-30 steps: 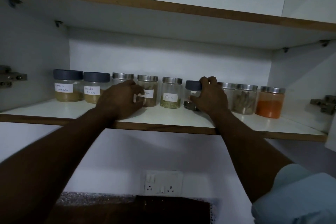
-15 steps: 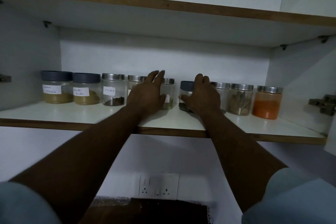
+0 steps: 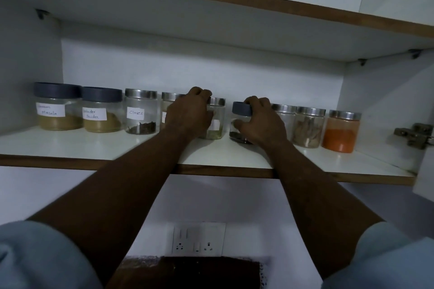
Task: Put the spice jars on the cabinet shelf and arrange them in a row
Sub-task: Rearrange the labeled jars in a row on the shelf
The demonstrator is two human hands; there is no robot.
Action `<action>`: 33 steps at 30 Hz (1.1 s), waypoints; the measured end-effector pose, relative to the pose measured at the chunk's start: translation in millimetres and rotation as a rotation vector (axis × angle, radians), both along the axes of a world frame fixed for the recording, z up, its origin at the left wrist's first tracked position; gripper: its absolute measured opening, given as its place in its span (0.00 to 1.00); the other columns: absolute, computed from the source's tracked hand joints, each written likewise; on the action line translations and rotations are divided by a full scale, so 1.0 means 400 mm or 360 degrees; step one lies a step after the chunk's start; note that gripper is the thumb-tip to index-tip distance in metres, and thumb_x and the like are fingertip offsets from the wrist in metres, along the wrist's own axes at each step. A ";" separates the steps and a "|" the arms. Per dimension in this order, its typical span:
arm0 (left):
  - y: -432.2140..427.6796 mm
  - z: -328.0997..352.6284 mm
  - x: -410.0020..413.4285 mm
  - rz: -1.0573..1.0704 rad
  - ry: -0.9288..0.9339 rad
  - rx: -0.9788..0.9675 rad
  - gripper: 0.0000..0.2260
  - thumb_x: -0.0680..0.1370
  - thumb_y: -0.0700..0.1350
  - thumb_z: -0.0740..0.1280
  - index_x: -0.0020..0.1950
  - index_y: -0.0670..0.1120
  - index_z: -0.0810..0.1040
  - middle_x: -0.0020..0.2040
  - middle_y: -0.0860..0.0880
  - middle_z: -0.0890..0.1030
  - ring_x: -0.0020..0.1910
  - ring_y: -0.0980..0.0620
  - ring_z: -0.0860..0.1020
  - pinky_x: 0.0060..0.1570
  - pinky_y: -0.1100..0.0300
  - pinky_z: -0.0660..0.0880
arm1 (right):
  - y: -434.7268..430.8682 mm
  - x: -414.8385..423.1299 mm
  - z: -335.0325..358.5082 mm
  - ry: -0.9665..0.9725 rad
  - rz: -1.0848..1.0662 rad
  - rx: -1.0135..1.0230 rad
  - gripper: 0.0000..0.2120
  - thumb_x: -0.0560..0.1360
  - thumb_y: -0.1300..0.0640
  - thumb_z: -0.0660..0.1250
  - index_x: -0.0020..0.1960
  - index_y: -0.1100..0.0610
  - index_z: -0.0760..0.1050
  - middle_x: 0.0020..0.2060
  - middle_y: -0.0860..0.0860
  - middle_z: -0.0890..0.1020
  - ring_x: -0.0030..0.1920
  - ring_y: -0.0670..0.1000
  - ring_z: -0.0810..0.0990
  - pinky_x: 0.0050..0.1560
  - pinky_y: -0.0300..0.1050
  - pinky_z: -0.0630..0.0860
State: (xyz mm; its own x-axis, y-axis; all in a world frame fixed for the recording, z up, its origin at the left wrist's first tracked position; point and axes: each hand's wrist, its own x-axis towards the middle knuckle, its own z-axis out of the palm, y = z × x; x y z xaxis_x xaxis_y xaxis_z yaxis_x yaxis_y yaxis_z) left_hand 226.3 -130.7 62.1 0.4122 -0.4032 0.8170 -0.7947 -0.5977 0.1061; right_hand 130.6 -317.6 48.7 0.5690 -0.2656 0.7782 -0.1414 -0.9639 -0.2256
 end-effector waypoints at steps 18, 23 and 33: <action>-0.010 -0.063 -0.090 -0.0375 0.0401 0.0713 0.15 0.79 0.61 0.62 0.58 0.56 0.83 0.56 0.53 0.83 0.52 0.53 0.78 0.52 0.55 0.77 | -0.008 -0.002 0.001 -0.0035 0.0006 -0.0050 0.26 0.67 0.45 0.71 0.63 0.52 0.72 0.54 0.50 0.75 0.51 0.54 0.76 0.45 0.44 0.69; -0.008 -0.063 -0.088 -0.0346 0.0468 0.0721 0.18 0.79 0.63 0.60 0.63 0.60 0.81 0.63 0.53 0.81 0.59 0.51 0.77 0.52 0.57 0.72 | -0.019 0.000 0.000 0.0051 0.0064 -0.0046 0.31 0.68 0.48 0.79 0.65 0.54 0.70 0.57 0.52 0.74 0.51 0.52 0.74 0.49 0.44 0.71; 0.002 -0.059 -0.098 -0.0410 0.0512 0.0609 0.16 0.78 0.63 0.64 0.57 0.59 0.84 0.59 0.54 0.83 0.56 0.52 0.78 0.50 0.60 0.70 | 0.000 -0.005 -0.002 0.0058 0.0064 -0.0003 0.30 0.68 0.56 0.75 0.68 0.56 0.70 0.61 0.54 0.73 0.55 0.55 0.76 0.52 0.47 0.76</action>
